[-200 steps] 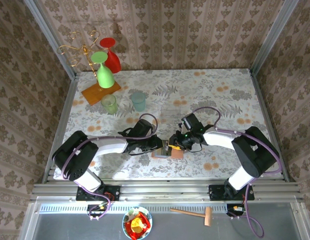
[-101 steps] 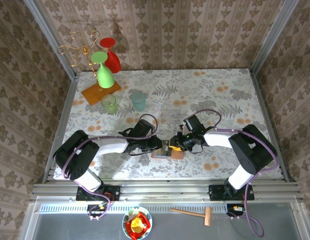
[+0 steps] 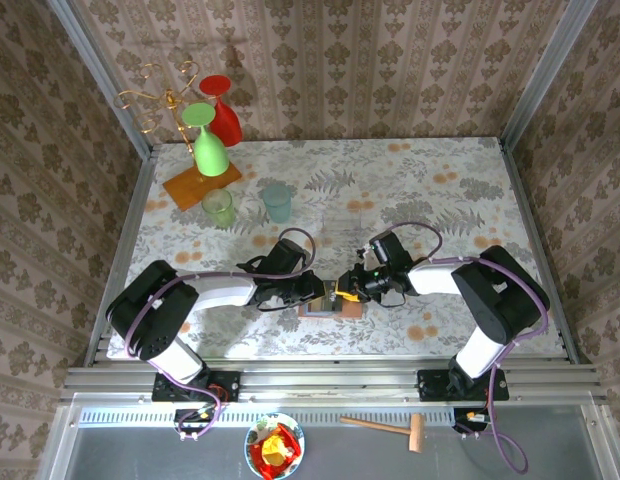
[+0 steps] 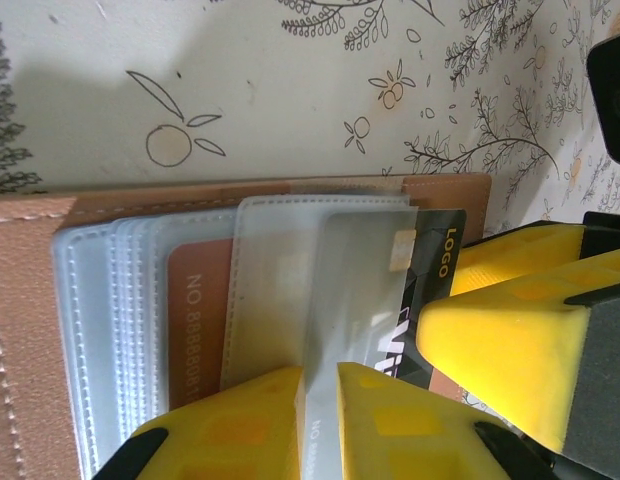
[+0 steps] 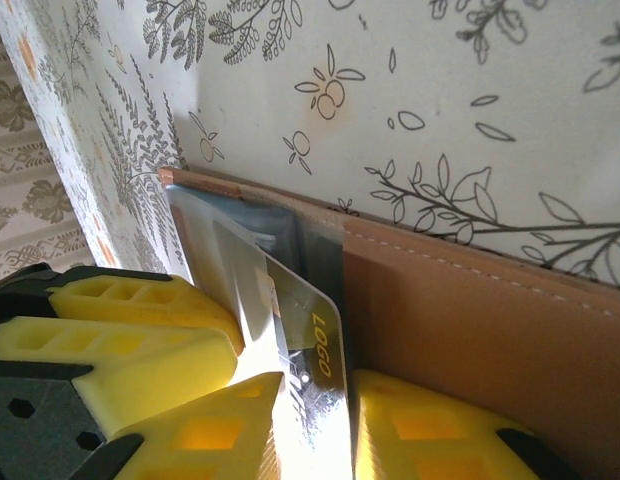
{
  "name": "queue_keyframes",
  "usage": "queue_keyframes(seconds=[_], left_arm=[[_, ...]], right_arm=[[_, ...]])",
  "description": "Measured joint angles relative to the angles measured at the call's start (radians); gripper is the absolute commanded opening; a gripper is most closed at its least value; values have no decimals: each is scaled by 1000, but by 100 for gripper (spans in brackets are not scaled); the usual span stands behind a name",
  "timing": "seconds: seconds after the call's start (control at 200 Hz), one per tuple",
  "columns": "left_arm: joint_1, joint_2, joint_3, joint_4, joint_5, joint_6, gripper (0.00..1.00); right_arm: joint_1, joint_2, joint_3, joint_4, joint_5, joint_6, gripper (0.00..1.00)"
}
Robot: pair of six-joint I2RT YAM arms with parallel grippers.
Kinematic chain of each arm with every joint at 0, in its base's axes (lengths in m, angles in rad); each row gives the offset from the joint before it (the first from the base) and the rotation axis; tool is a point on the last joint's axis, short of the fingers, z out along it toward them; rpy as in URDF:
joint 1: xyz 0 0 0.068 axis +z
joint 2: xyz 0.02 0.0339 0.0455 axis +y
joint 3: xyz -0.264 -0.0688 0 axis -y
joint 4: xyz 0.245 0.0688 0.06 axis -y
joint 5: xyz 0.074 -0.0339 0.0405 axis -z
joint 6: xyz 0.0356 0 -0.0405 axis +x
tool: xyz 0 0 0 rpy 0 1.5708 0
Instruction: Take the credit cards out of the card holder
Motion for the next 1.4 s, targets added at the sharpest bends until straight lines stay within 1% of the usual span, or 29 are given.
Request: queue_keyframes(seconds=[0.15,0.37,0.51,0.865,1.105,1.26,1.29,1.4], left_arm=[[0,0,0,-3,0,0,18],[0,-1,0,-8,-11,0,18],[0,-9,0,-20,-23,0,18],[0,-28,-5,-45,-41,0,18],[0,-29,-5,-44,-41,0,18],[0,-34,-9,-43,-41,0,20],[0,-38,-11,-43,-41,0,21],[0,-60,-23,-44,-46,-4,30]], right_arm=[[0,0,-7,6,0,1,19],[-6,-24,-18,9,0,0,12],[-9,-47,-21,10,-2,0,9],[-26,-84,-26,-17,-3,-21,8],[-50,-145,-26,-104,2,-58,7],[-61,-192,-4,-208,20,-103,5],[-61,-201,6,-231,26,-114,4],[-62,-230,49,-317,51,-165,2]])
